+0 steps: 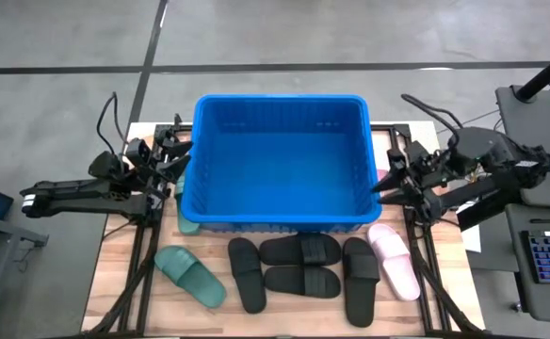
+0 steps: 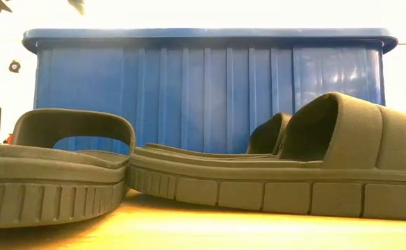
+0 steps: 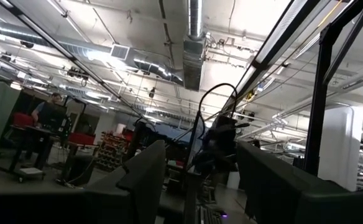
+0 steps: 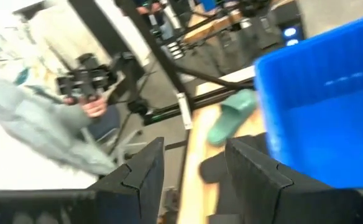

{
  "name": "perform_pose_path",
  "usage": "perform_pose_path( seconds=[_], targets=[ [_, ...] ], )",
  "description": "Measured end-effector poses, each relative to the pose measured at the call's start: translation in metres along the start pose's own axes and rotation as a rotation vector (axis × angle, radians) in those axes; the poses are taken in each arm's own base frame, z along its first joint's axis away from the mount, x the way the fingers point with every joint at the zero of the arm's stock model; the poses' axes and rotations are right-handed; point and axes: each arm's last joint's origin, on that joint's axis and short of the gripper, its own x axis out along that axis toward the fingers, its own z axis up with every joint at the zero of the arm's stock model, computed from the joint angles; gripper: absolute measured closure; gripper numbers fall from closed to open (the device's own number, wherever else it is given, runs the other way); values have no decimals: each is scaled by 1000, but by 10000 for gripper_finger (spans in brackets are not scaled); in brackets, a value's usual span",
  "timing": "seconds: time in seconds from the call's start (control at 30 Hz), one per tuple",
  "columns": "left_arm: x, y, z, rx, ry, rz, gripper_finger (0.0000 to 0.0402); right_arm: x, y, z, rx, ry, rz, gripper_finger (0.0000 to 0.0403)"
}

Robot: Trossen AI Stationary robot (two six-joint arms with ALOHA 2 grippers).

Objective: Pick and place slides into bin
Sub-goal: Put the black slide into the blue container

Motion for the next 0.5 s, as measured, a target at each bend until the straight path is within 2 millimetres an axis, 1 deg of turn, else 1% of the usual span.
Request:
perform_pose_path(
  seconds=[0.13, 0.23, 0.33, 0.5],
  targets=[
    [0, 0, 0, 0, 1, 0, 216, 5, 18, 7, -10, 24, 78, 243],
    [0, 0, -1, 0, 3, 1, 216, 10, 30, 7, -14, 53, 90, 243],
    [0, 0, -1, 0, 5, 2, 216, 16, 40, 0, 10, 125, 63, 243],
    [1, 0, -1, 1, 7, 2, 216, 30, 57, -19, 74, 245, 45, 243]
  ],
)
